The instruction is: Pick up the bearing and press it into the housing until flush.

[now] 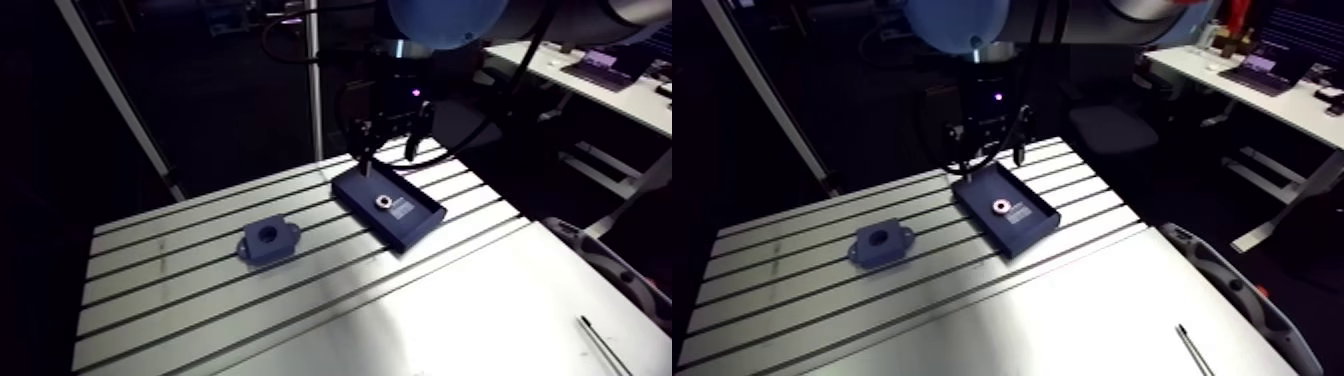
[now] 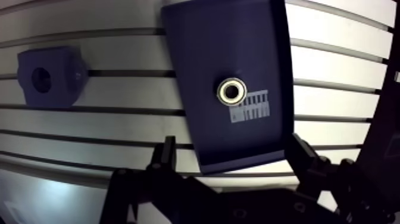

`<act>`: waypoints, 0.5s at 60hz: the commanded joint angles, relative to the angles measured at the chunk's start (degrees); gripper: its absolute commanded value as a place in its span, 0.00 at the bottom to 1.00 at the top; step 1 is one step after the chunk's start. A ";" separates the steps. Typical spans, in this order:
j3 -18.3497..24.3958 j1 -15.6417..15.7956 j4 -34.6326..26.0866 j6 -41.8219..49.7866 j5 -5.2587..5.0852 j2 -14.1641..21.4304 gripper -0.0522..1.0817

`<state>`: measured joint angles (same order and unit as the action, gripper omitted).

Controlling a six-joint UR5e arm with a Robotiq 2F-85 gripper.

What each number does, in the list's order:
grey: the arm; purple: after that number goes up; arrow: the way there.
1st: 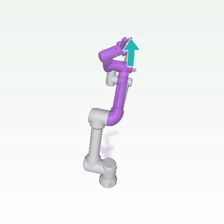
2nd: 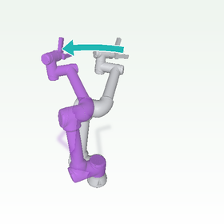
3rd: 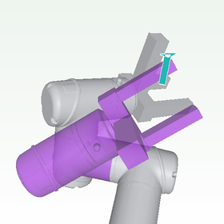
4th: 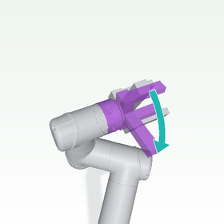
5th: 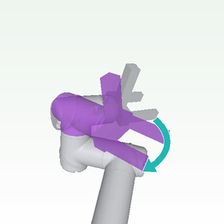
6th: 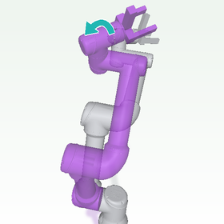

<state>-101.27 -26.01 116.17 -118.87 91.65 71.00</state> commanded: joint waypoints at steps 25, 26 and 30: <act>-0.11 -0.35 4.20 0.17 0.32 -6.16 0.15; -0.11 -0.36 4.21 0.24 0.47 -6.34 0.17; -0.11 -0.29 4.29 0.42 0.67 -6.63 0.20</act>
<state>-101.52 -26.31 120.13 -118.84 91.98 65.88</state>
